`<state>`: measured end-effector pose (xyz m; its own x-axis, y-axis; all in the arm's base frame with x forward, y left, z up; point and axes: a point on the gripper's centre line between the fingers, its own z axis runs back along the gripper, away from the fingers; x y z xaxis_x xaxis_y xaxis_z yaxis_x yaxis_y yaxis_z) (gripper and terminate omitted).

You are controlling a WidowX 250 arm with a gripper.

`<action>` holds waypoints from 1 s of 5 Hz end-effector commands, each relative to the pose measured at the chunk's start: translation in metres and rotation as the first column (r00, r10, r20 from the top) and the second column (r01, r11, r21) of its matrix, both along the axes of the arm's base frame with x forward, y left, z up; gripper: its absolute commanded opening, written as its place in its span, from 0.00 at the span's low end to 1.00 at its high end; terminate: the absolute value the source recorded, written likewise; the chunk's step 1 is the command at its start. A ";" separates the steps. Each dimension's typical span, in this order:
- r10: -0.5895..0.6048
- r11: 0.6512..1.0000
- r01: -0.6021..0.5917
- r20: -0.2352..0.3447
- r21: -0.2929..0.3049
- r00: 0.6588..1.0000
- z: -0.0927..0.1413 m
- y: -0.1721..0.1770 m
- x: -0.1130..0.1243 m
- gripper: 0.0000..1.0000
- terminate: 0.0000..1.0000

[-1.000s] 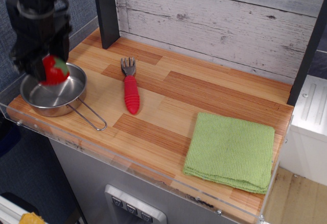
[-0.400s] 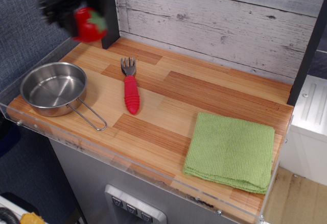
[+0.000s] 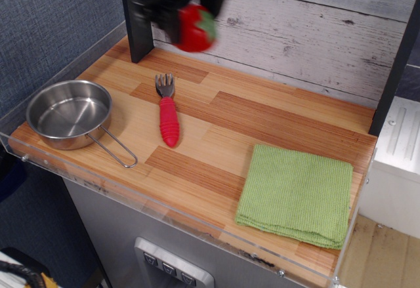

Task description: Place the red strawberry onto the green cloth.

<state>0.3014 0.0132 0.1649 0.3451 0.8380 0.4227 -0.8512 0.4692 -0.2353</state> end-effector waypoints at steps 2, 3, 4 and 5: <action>-0.230 0.973 0.230 -0.012 0.022 0.973 -0.039 -0.073 -0.022 0.00 0.00; -0.293 0.955 0.293 -0.031 0.033 0.956 -0.058 -0.085 -0.023 0.00 0.00; -0.322 0.944 0.325 -0.060 0.055 0.945 -0.078 -0.093 -0.026 0.00 0.00; -0.368 0.926 0.373 -0.081 0.054 0.926 -0.097 -0.100 -0.027 0.00 0.00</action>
